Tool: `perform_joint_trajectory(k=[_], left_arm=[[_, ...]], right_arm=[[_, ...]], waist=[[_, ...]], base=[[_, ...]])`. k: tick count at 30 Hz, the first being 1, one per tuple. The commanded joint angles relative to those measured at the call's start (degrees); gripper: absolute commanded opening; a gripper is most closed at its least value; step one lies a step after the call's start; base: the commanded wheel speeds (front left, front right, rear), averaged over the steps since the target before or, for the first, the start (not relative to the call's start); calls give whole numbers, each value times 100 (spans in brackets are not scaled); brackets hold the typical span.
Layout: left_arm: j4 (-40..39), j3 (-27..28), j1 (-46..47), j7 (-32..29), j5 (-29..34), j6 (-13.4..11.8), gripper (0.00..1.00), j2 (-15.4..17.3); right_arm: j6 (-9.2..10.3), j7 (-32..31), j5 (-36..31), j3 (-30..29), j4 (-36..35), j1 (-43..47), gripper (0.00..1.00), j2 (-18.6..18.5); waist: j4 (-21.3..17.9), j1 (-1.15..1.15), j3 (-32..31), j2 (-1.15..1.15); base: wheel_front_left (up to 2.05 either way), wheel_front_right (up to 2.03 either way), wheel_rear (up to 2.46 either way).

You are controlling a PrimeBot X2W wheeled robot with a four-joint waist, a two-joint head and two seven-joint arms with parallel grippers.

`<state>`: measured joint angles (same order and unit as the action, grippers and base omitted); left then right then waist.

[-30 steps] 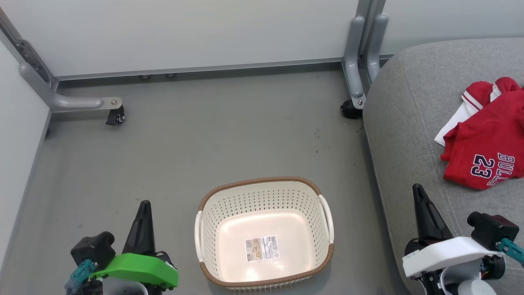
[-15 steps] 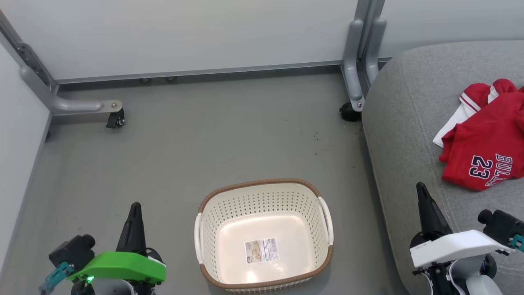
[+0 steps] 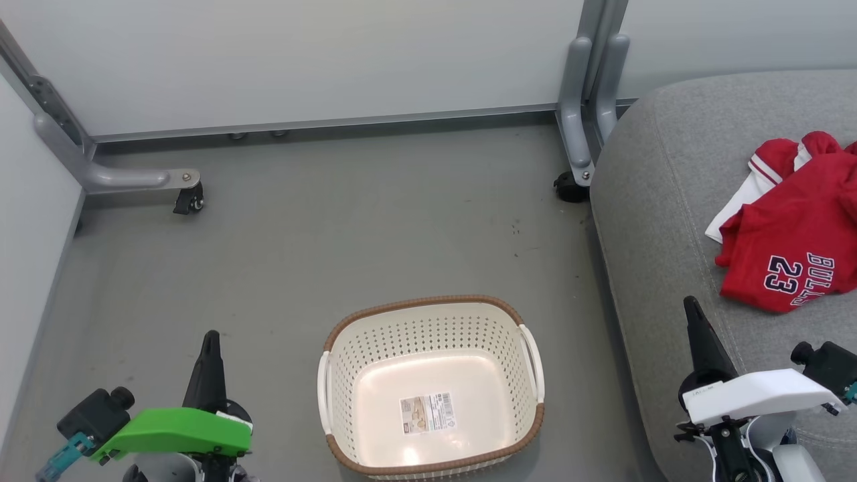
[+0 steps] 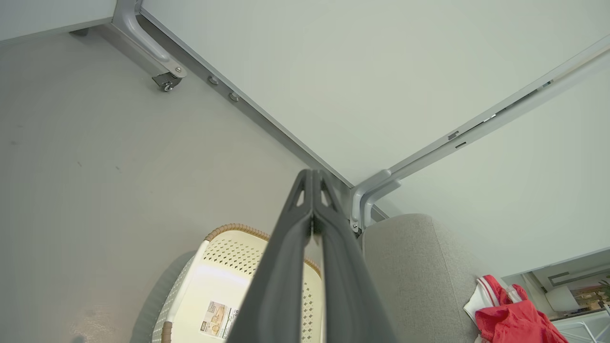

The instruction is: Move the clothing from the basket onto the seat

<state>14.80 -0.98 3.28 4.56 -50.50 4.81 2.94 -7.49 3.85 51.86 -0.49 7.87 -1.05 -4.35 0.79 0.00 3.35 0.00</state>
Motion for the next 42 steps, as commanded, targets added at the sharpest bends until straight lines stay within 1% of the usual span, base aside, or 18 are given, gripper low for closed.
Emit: perform_joint_trajectory(k=[1,21,42], left_arm=[[-84,57,164,-49,-215,36,0,30],[-89,274,219,-387,-1490,118,0,29],[-89,472,271,-688,-2616,185,0,25]], right_arm=[[-1,-32,212,-21,-25,-130,0,-41],[-2,-276,1523,-112,174,-257,0,-59],[-1,-515,2657,-213,352,-372,0,-56]], waist=[[-2,0,-6,0],[-21,0,-84,0],[-42,0,-166,0]], base=[[0,0,0],[0,0,0],[0,0,0]])
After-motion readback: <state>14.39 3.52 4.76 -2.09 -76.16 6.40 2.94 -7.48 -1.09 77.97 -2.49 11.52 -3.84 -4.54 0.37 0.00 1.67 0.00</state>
